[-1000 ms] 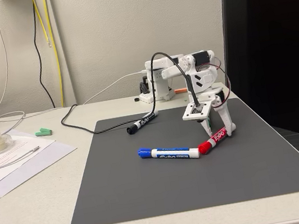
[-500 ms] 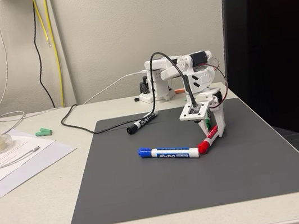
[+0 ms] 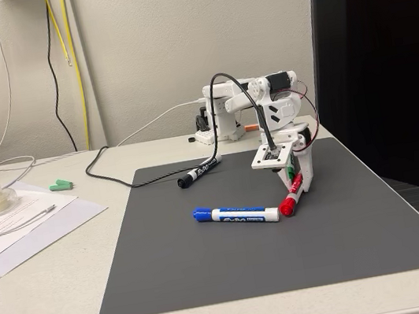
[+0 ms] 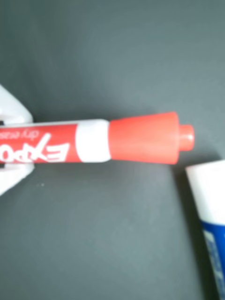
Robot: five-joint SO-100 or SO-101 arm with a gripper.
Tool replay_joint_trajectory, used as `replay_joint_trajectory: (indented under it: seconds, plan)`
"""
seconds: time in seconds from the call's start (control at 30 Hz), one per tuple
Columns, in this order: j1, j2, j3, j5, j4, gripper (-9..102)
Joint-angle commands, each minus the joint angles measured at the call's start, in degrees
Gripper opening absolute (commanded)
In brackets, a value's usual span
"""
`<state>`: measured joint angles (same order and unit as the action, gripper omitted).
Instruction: Pick up the red marker.
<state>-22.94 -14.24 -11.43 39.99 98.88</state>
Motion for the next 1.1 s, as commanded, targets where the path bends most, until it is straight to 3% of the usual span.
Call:
replay_joint_trajectory:
  seconds: [0.0, 0.37, 0.83, 1.07]
  plan:
    - [0.7, -2.5, -1.8, 0.2, 0.4, 9]
    - [1.6, -9.1, -1.8, -4.3, 1.2, 9]
    - [1.8, -39.6, 14.4, -16.7, 1.3, 9]
    - [1.7, -43.5, 15.4, -19.7, 1.3, 9]
